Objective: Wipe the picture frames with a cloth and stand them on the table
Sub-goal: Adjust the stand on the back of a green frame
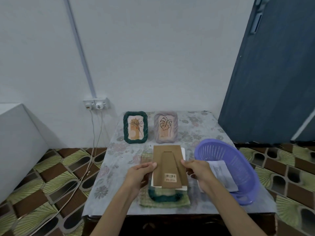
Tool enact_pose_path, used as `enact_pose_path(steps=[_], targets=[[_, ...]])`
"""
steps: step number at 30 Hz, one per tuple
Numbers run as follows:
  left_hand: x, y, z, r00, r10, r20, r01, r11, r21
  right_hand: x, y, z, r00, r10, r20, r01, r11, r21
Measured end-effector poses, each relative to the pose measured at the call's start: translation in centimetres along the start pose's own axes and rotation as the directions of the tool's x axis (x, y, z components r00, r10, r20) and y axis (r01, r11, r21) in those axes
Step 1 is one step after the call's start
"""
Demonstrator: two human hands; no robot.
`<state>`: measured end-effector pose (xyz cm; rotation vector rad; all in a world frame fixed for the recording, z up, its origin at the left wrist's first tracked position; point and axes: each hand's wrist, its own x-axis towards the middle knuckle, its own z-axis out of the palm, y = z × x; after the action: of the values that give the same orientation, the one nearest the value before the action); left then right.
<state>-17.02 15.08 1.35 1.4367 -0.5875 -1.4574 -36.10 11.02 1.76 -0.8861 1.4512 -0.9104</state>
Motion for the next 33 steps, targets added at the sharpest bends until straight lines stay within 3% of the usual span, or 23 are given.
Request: enact_pose_path(steps=[4,8,11,14,19,23,30,33], targets=[[-0.6,0.0,0.2,0.999,-0.005,0.033,0.005,1.0,0.019,-0.3,0.2,-0.4,1.0,-0.004,0.031,0.002,0.997,0.071],[-0.2,-0.2,-0.4,0.998,0.035,-0.057,-0.035,0.999,-0.009,0.3,0.9,-1.3,0.988,-0.067,-0.141,0.079,0.994,0.077],[0.4,-0.4,-1.7,0.99,0.051,-0.132,-0.053,0.998,-0.016,1.1,1.7,-2.9,0.954,-0.165,-0.252,0.143,0.984,-0.102],[0.9,-1.0,-2.7,0.982,0.043,-0.184,-0.046,0.999,-0.015,2.4,3.6,-3.9,0.95,-0.196,-0.242,0.108,0.935,-0.338],[2.4,-2.5,-3.1,0.981,-0.013,-0.193,0.008,1.0,-0.023,3.8,7.6,-4.4,0.933,-0.248,-0.26,-0.013,0.699,-0.715],[3.9,-3.4,-2.4,0.983,-0.029,-0.184,0.028,1.0,-0.008,4.5,8.3,-5.2,0.88,-0.372,-0.297,-0.002,0.621,-0.784],[6.4,-4.5,0.6,0.99,-0.058,-0.125,0.06,0.998,0.01,7.1,8.1,-9.0,0.822,-0.424,-0.381,0.023,0.692,-0.722],[7.8,-4.9,1.8,0.991,-0.077,-0.107,0.081,0.996,0.03,7.7,7.8,-8.9,0.714,-0.586,-0.383,0.082,0.613,-0.785]])
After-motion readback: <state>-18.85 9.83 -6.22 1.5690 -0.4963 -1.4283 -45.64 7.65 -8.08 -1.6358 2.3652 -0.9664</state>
